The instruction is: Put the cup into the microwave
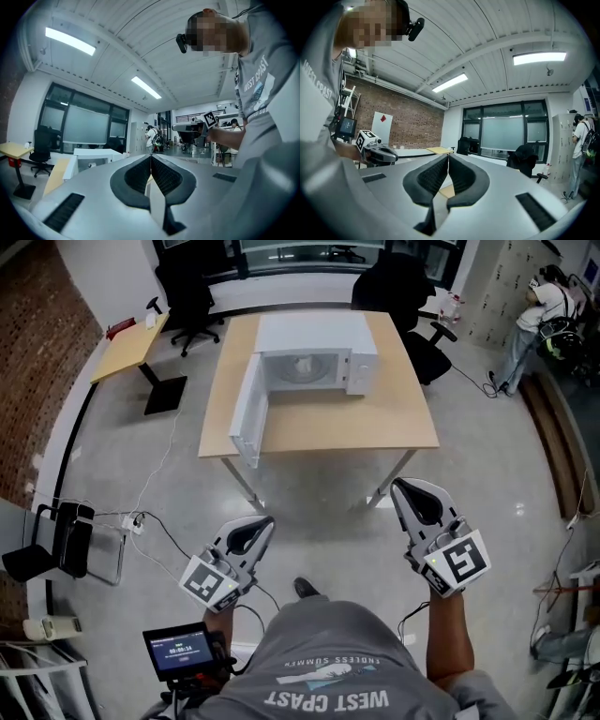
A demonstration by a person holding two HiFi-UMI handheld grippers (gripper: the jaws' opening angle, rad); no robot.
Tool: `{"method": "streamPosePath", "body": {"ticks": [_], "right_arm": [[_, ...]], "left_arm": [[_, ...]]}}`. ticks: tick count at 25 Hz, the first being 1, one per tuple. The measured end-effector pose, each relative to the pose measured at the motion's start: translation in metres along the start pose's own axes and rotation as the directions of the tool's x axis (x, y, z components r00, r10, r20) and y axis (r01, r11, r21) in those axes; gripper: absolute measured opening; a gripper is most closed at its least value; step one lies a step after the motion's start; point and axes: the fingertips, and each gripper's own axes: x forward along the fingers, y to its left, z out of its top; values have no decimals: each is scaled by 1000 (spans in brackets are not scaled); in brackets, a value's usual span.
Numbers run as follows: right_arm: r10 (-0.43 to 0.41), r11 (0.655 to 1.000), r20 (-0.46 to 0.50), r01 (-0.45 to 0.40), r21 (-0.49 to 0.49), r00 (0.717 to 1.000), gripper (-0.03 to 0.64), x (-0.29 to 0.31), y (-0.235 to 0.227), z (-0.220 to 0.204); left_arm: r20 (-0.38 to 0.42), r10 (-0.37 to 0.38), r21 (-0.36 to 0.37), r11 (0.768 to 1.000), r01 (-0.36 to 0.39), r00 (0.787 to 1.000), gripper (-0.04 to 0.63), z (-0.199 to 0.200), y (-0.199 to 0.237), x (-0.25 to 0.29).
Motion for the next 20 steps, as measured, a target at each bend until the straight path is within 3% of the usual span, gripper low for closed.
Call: {"method": "streamPosePath", "body": {"ticks": [4,11,20], "right_arm": [[-18,1000,-6,18,15,1000,18,-92,8,-20],[-38,999,-5,38,23,999,18,-246,73,-49],[-6,998,-22,7,68,1000,18,-342,139,-46]], "left_arm": [[-15,-41,11,999,41,999,21,-12,-86,10],[-39,-102,45,994,104,994,21,-43,-245,-24],[-81,-103,70,992,109,991,21,-26,-346,-83]]}}
